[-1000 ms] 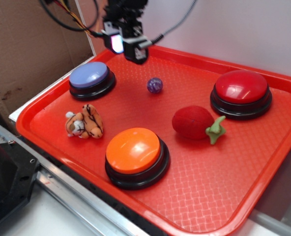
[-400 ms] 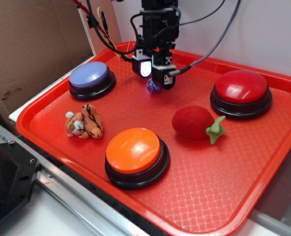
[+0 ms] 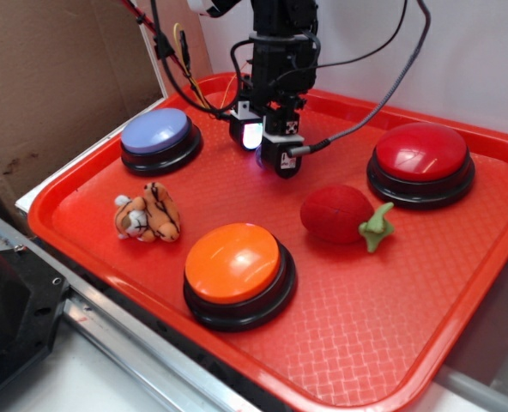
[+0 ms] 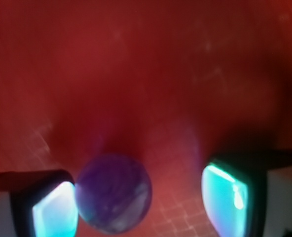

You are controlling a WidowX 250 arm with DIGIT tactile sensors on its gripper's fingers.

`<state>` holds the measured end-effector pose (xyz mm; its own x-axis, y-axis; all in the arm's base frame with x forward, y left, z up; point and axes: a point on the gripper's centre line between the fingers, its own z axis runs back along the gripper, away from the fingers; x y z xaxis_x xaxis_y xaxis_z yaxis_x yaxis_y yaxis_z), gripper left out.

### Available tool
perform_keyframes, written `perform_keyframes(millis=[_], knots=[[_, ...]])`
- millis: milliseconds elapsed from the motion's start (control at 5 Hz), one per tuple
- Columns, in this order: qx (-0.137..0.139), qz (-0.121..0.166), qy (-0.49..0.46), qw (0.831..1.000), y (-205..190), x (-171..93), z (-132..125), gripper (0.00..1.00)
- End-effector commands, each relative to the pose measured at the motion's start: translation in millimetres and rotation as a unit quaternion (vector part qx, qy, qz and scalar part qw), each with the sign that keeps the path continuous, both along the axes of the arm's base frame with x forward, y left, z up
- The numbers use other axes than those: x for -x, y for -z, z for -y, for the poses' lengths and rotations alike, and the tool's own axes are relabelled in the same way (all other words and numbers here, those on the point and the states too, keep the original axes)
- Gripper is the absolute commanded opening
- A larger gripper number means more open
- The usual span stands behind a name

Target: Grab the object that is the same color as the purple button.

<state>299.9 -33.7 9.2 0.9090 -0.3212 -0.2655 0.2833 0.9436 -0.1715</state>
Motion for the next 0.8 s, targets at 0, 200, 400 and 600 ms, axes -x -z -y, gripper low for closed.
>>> perform_keyframes(millis=[0,200,400,600], knots=[[-0.004,0.032,-0.003,0.999,-13.3,7.2,6.0,0.00],[-0.007,0.047,-0.007,0.999,-28.7,10.4,4.2,0.00],[-0.020,0.098,-0.057,0.993,-78.4,13.8,3.9,0.00],[-0.077,0.150,-0.172,0.971,-127.0,31.8,9.0,0.00]])
